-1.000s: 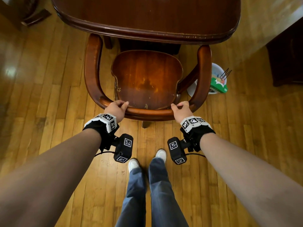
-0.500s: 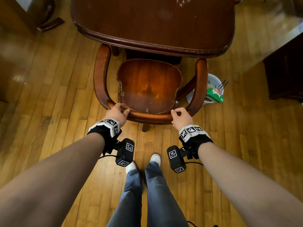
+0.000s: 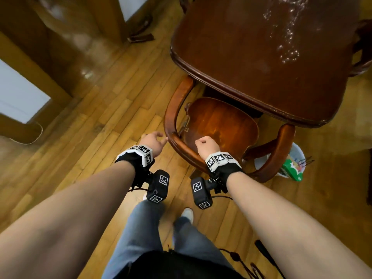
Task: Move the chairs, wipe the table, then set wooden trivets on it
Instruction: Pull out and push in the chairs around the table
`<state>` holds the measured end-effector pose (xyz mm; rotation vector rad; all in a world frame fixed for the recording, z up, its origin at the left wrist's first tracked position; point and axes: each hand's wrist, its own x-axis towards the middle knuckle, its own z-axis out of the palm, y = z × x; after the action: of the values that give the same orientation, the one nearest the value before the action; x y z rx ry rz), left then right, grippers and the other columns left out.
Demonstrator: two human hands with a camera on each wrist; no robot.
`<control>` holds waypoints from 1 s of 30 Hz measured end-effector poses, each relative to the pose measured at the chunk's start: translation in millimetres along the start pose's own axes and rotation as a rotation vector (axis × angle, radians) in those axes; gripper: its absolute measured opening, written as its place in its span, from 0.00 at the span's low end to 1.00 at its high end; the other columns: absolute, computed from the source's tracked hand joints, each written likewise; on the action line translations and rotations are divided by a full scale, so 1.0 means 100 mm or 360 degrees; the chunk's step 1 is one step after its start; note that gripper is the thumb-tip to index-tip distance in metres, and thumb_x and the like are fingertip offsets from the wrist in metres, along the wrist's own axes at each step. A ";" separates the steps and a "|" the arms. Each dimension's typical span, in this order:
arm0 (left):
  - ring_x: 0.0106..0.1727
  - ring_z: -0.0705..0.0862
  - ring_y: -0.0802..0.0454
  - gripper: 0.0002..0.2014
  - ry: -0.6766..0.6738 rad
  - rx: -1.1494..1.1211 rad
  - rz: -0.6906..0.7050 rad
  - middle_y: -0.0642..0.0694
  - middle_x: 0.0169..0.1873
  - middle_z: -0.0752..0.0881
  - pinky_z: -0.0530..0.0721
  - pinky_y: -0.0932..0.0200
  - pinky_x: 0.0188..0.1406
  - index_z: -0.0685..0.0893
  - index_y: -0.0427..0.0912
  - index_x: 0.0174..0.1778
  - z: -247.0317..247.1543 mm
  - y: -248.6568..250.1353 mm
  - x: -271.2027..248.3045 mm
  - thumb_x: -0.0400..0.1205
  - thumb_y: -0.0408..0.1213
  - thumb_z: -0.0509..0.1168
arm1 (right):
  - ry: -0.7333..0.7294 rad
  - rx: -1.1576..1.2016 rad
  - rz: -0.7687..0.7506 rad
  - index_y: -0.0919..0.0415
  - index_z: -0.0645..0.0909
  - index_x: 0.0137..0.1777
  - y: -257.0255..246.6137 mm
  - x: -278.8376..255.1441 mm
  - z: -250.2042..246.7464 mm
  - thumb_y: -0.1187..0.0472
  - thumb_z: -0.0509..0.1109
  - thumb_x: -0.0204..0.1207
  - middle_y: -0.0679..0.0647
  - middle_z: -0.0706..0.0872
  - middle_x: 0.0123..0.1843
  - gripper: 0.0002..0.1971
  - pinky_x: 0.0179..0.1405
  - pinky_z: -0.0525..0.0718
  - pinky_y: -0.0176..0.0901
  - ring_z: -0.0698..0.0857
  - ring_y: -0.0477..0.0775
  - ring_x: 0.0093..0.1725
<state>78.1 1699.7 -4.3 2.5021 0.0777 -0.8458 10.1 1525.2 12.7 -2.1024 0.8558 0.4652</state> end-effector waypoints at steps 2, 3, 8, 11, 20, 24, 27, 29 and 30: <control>0.59 0.83 0.39 0.22 0.0036 -0.0074 -0.0044 0.35 0.71 0.73 0.75 0.55 0.46 0.77 0.48 0.69 -0.21 -0.10 0.13 0.82 0.54 0.61 | -0.0053 -0.0065 -0.0062 0.61 0.81 0.62 -0.27 0.11 0.10 0.56 0.60 0.83 0.56 0.85 0.62 0.14 0.55 0.76 0.43 0.82 0.61 0.61; 0.59 0.83 0.39 0.22 0.0045 -0.0097 -0.0056 0.34 0.72 0.73 0.75 0.55 0.46 0.78 0.48 0.69 -0.30 -0.13 0.20 0.82 0.54 0.61 | -0.0068 -0.0099 -0.0078 0.61 0.81 0.62 -0.40 0.16 0.15 0.57 0.60 0.82 0.56 0.85 0.62 0.14 0.54 0.76 0.43 0.82 0.61 0.61; 0.62 0.81 0.38 0.20 0.0118 -0.0196 -0.0061 0.33 0.69 0.76 0.78 0.55 0.55 0.79 0.47 0.67 -1.02 -0.41 0.71 0.82 0.52 0.62 | -0.0198 -0.0260 -0.0164 0.62 0.82 0.63 -1.25 0.64 0.54 0.58 0.59 0.82 0.58 0.84 0.65 0.16 0.59 0.76 0.43 0.81 0.63 0.65; 0.59 0.82 0.38 0.20 0.0151 -0.0211 -0.0105 0.34 0.68 0.78 0.79 0.53 0.55 0.79 0.45 0.67 -1.54 -0.63 1.07 0.83 0.52 0.61 | -0.0207 -0.0252 -0.0169 0.61 0.80 0.67 -1.79 0.91 0.79 0.58 0.59 0.82 0.58 0.83 0.68 0.17 0.62 0.76 0.44 0.80 0.63 0.66; 0.64 0.81 0.40 0.21 0.0107 -0.0151 -0.0067 0.40 0.67 0.81 0.78 0.54 0.58 0.78 0.42 0.70 -2.88 -0.80 2.23 0.85 0.49 0.59 | -0.0158 -0.0185 -0.0057 0.61 0.81 0.64 -3.19 1.68 1.23 0.60 0.59 0.82 0.60 0.83 0.66 0.15 0.59 0.78 0.45 0.82 0.63 0.63; 0.65 0.81 0.41 0.21 0.0049 -0.0101 -0.0031 0.40 0.66 0.82 0.77 0.55 0.58 0.77 0.42 0.71 -3.17 -0.60 2.80 0.85 0.49 0.59 | -0.0122 -0.0136 0.0026 0.58 0.79 0.66 -3.56 2.23 1.23 0.58 0.60 0.81 0.59 0.80 0.69 0.16 0.64 0.77 0.48 0.81 0.61 0.65; 0.65 0.81 0.40 0.21 0.0013 -0.0055 0.0010 0.39 0.66 0.82 0.77 0.54 0.58 0.76 0.43 0.72 -3.39 -0.30 3.38 0.85 0.49 0.58 | -0.0052 -0.0091 0.0078 0.58 0.80 0.66 -3.85 2.78 1.14 0.57 0.60 0.80 0.60 0.81 0.68 0.16 0.65 0.78 0.49 0.81 0.60 0.64; 0.63 0.82 0.38 0.22 0.0005 -0.0015 0.0056 0.38 0.67 0.81 0.78 0.52 0.59 0.74 0.45 0.73 -3.51 -0.12 3.73 0.85 0.50 0.58 | -0.0006 -0.0055 0.0104 0.58 0.78 0.67 -4.01 3.12 1.06 0.57 0.60 0.81 0.59 0.80 0.68 0.17 0.62 0.77 0.46 0.81 0.60 0.63; 0.62 0.83 0.38 0.23 -0.0019 0.0000 0.0069 0.37 0.67 0.81 0.79 0.51 0.58 0.73 0.45 0.74 -3.60 0.01 3.94 0.85 0.50 0.58 | 0.0007 -0.0029 0.0127 0.58 0.77 0.68 -4.13 3.32 0.99 0.57 0.60 0.82 0.59 0.79 0.69 0.17 0.60 0.76 0.45 0.81 0.60 0.63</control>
<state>595.5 1828.6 13.0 2.4891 0.0198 -0.8427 533.6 1651.0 -15.4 -2.0923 0.9442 0.5124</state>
